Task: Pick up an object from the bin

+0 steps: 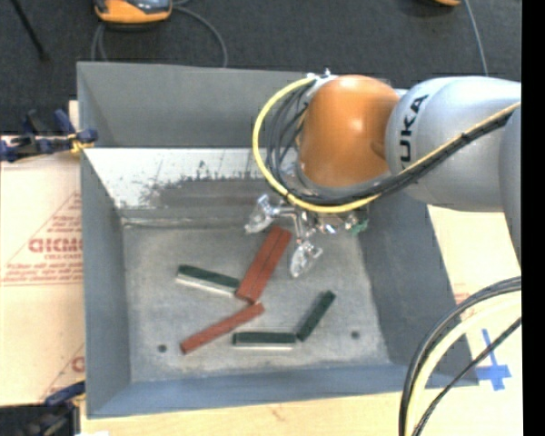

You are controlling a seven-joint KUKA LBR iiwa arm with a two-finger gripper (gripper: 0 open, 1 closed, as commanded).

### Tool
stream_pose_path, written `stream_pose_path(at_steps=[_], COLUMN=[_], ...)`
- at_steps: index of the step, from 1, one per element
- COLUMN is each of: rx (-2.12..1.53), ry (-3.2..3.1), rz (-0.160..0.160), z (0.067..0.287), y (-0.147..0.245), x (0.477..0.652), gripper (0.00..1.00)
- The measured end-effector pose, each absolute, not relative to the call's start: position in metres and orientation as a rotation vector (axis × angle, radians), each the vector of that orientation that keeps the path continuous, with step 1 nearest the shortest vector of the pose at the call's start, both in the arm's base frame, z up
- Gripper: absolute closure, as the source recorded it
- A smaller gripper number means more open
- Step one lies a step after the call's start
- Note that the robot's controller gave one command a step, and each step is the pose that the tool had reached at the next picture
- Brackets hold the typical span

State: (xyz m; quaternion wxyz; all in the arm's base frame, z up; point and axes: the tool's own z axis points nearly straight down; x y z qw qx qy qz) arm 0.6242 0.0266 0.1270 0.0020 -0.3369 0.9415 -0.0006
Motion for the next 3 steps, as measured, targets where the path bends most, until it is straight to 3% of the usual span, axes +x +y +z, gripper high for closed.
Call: stream_pose_path(at_steps=[1,2,3], rx=[-1.432,-1.427,-1.426], ry=[2.787,2.785,2.786], rz=[-0.005,-0.006,-0.005], z=[0.078,0.088,0.088], y=[0.023,0.024,0.024], x=[0.629,0.63,0.63], gripper=[0.0,1.0,1.0])
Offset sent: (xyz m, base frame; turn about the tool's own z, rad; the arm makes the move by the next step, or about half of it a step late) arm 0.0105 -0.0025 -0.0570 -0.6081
